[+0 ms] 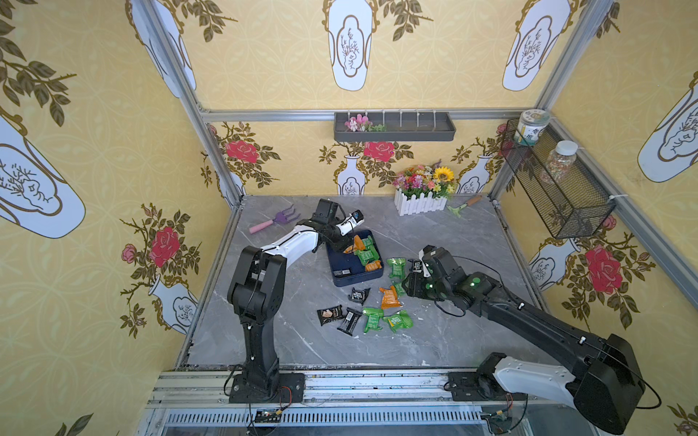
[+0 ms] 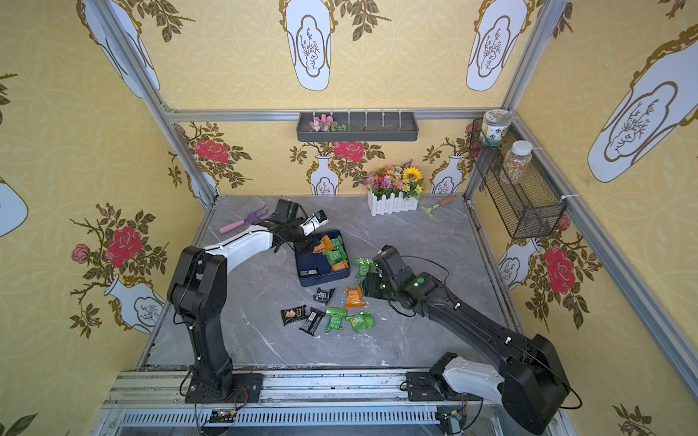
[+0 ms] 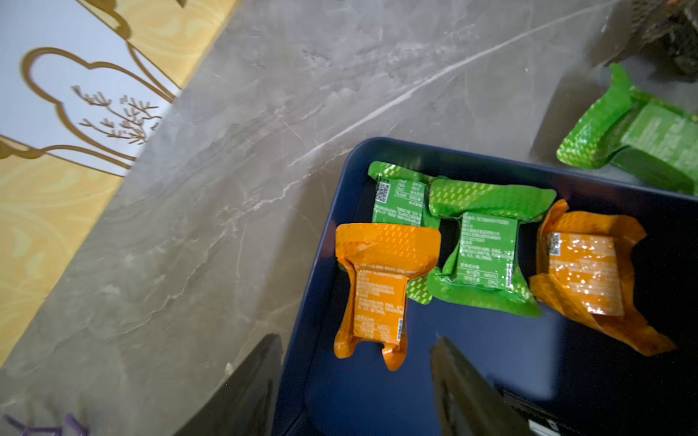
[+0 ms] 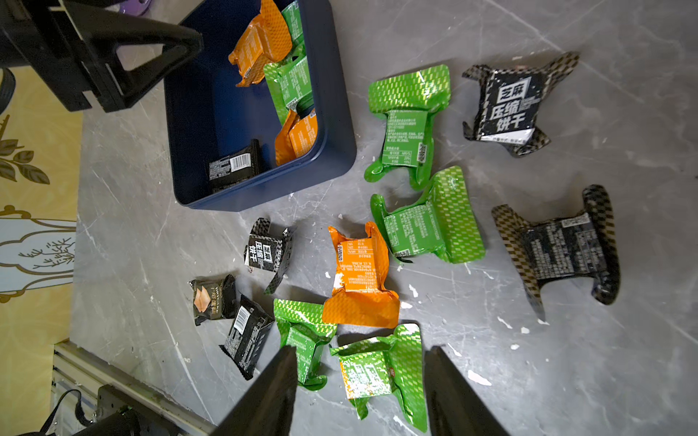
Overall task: Take the cookies out of the storage box
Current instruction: Pick up the cookie from the storage box.
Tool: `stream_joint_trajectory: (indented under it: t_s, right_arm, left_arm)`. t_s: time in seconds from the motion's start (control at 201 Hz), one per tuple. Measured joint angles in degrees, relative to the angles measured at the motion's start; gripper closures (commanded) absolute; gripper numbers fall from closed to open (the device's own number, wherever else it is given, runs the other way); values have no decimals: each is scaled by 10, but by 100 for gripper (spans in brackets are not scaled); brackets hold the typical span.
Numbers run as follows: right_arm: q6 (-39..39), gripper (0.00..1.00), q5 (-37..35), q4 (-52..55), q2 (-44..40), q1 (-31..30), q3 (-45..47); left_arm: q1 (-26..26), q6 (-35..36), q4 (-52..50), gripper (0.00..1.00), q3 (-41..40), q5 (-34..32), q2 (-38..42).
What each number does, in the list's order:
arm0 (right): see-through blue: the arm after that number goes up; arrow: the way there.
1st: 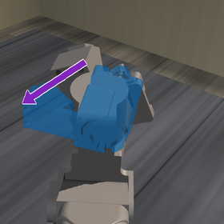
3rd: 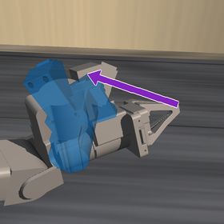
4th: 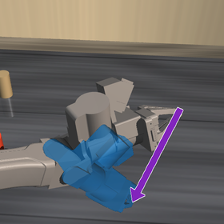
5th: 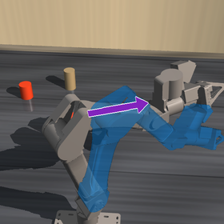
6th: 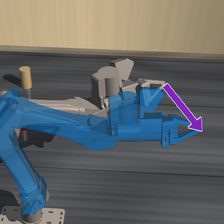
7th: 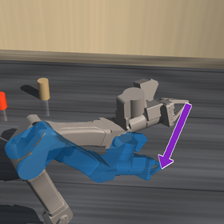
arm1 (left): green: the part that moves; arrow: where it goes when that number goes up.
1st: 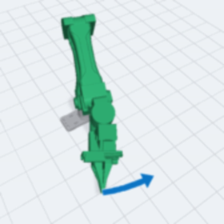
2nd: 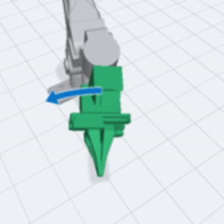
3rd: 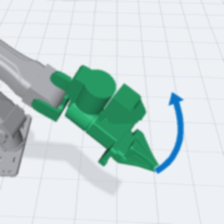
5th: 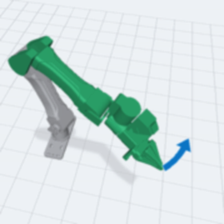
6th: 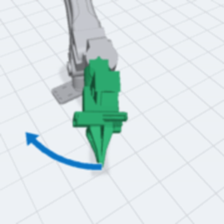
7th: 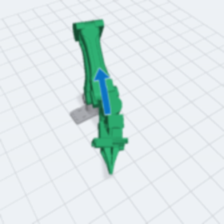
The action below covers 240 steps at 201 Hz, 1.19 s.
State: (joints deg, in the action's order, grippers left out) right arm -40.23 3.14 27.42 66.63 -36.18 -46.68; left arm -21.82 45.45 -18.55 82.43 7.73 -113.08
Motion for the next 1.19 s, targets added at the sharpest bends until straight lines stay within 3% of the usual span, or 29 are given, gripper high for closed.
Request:
stream_joint_trajectory:
  t_s: [0.518,1.195]
  right_arm:
    - [2,42,14,-2,0,5,0]
    - [2,42,14,0,2,6,0]
  left_arm:
    - [2,51,-84,36,92,-15,-93]
    - [7,53,-132,43,157,2,-154]
